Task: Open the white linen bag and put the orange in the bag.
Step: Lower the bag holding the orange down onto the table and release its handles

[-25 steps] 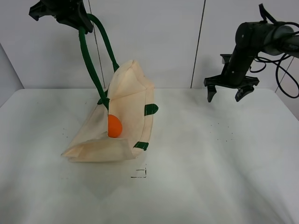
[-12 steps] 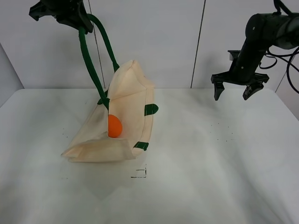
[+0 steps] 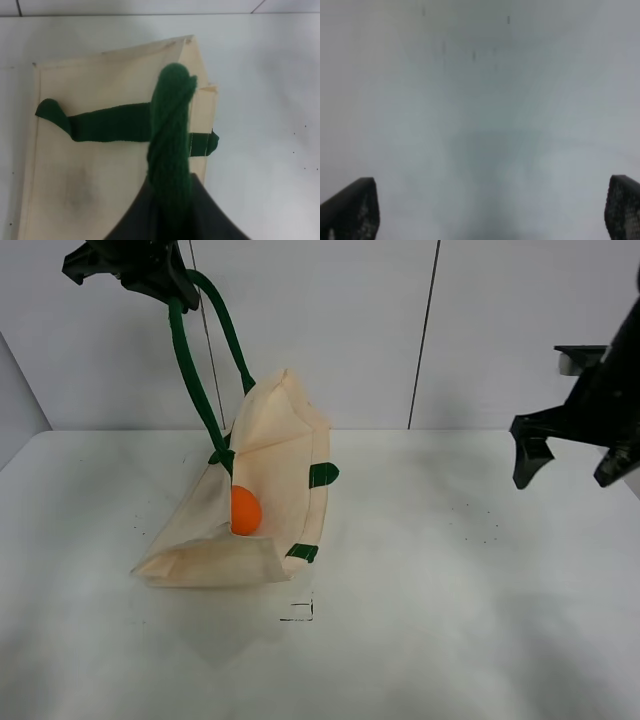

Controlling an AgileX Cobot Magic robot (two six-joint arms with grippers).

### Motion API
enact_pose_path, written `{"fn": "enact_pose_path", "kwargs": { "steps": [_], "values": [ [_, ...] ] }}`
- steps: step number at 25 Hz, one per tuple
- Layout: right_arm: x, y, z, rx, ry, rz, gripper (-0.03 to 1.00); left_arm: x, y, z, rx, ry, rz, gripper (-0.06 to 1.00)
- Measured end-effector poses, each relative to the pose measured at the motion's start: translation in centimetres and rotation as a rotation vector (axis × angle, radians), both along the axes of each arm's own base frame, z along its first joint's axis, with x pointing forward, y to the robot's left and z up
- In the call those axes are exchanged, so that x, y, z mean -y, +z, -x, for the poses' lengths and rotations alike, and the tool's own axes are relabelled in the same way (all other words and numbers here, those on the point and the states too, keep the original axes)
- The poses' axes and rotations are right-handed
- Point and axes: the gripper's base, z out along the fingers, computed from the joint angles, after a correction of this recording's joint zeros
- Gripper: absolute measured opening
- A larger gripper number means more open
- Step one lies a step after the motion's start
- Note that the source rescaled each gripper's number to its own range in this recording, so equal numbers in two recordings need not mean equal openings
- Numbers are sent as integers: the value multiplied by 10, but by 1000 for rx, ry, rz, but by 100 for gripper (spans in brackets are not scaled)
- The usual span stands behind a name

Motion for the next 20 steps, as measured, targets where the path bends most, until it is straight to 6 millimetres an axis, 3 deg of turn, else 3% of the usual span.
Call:
{"fn": "enact_pose_path", "kwargs": {
  "steps": [4,10,15,20],
  "values": [
    [4,7,70,19,2,-1,100,0,0,0,1,-2,-2,0],
    [10,-8,166,122,14,-4,100,0,0,0,1,-3,-2,0],
    [14,-14,221,426,17,-18,100,0,0,0,1,-3,-2,0],
    [17,-14,262,662,16,-23,100,0,0,0,1,-4,-1,0]
  ]
}}
